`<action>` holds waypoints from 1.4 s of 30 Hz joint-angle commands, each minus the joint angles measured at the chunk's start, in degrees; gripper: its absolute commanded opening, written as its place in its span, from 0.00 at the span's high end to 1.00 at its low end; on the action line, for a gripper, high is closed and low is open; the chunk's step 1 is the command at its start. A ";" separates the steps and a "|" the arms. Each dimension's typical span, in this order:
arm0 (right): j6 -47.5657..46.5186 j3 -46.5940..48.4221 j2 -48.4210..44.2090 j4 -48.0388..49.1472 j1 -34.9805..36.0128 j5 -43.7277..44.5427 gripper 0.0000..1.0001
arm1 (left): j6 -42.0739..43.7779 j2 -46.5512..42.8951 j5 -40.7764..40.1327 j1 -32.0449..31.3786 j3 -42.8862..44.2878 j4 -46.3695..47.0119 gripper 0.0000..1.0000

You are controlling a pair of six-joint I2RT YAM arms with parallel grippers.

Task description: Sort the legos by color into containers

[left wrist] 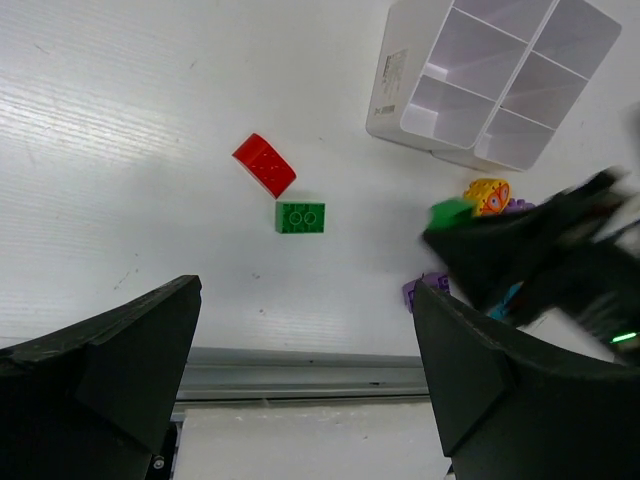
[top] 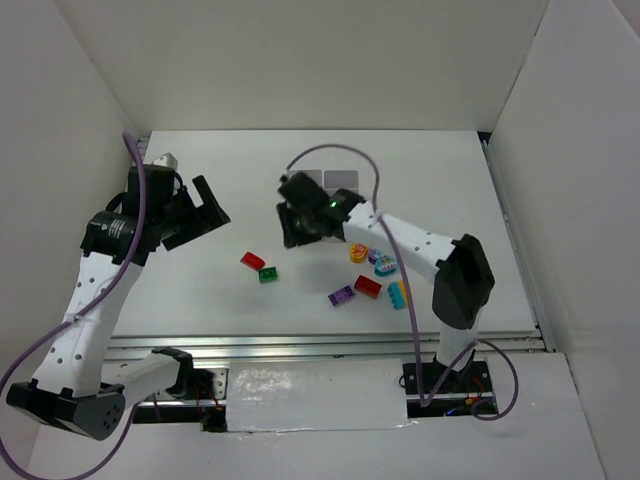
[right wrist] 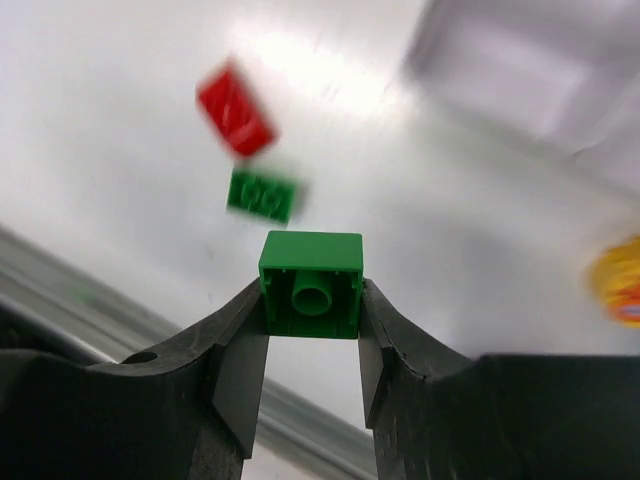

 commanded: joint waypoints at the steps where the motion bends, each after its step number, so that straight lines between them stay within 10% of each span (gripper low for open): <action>1: -0.97 9.80 -1.69 -4.16 -8.37 5.69 1.00 | 1.71 -1.87 2.63 0.36 -2.35 3.90 0.00; 9: -3.69 31.96 14.40 -15.44 -19.28 12.73 1.00 | 2.94 -1.88 5.97 0.36 -3.06 4.52 0.01; 42: -4.49 28.72 18.10 -6.74 -24.30 12.91 0.83 | 4.61 -2.67 8.52 0.36 -6.14 7.77 0.00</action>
